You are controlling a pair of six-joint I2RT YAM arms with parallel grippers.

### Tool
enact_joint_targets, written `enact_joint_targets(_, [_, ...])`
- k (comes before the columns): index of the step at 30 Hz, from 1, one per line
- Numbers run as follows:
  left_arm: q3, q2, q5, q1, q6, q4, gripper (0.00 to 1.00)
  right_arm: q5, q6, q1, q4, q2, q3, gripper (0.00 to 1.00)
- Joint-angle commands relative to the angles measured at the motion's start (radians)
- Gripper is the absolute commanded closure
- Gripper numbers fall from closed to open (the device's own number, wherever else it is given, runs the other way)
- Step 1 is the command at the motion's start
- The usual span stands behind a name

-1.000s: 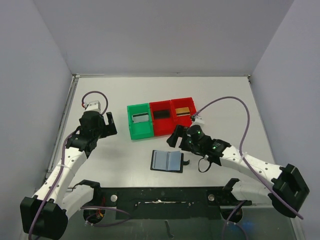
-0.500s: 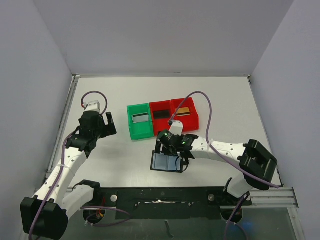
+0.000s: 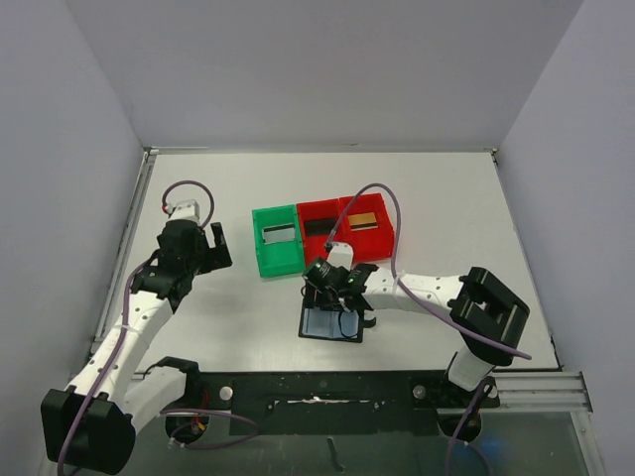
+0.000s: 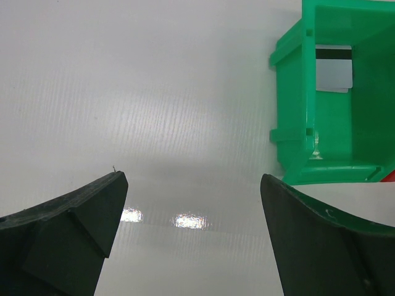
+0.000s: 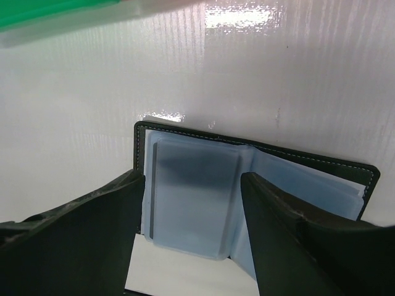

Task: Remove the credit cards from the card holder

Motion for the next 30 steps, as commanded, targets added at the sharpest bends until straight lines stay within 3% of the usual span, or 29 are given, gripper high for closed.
enact_joint_targets(1, [0.021, 0.003, 0.011, 0.006, 0.012, 0.042, 0.11, -0.014, -0.007, 0.003, 0.018, 0.018, 0.043, 0.37])
enact_joint_targets(8, [0.021, 0.009, 0.013, 0.006, 0.014, 0.042, 0.11, -0.043, 0.015, -0.012, 0.036, 0.034, -0.005, 0.43])
enact_joint_targets(22, [0.023, 0.018, 0.021, 0.006, 0.015, 0.043, 0.11, -0.133, 0.015, -0.061, 0.182, -0.005, -0.155, 0.78])
enact_joint_targets(27, [0.024, 0.018, 0.064, 0.007, 0.013, 0.044, 0.11, -0.192, 0.012, -0.086, 0.277, -0.033, -0.216, 0.80])
enact_joint_targets(30, [0.021, 0.010, 0.186, 0.006, -0.013, 0.055, 0.11, -0.251, 0.020, -0.118, 0.380, -0.065, -0.292, 0.80])
